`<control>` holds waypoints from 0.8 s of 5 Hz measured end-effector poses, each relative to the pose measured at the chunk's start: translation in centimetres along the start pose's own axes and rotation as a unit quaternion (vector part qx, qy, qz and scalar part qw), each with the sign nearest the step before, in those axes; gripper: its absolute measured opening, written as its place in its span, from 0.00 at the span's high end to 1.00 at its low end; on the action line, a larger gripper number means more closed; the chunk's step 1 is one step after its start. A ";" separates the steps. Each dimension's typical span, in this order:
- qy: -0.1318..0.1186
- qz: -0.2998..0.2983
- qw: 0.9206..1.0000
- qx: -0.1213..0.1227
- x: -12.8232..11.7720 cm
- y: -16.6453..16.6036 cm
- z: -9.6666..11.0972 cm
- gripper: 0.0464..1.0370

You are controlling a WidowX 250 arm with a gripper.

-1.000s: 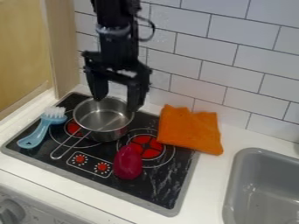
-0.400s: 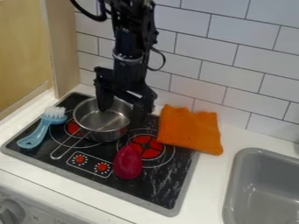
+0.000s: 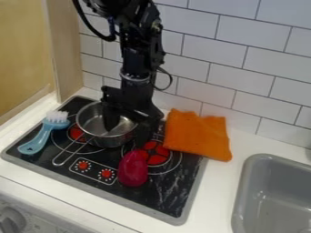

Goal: Picked up the silver pot and place it on the lower right side of the stove.

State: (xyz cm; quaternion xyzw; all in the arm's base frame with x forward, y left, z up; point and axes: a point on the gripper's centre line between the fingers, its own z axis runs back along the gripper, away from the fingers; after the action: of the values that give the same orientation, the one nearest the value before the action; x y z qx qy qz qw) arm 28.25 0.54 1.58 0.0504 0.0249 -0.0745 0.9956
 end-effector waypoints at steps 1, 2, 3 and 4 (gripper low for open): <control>-0.010 0.002 1.000 -0.001 0.9 0.2 -0.3 0.10; -0.035 0.008 0.999 0.008 1.7 0.5 -0.3 0.42; -0.035 0.013 0.999 0.012 1.7 0.6 -0.3 0.73; -0.035 0.019 0.999 0.014 1.3 0.7 -0.1 0.92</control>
State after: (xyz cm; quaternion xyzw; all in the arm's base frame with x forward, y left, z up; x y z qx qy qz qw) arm 29.65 1.01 1.42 0.0625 -0.0121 -0.0579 0.9963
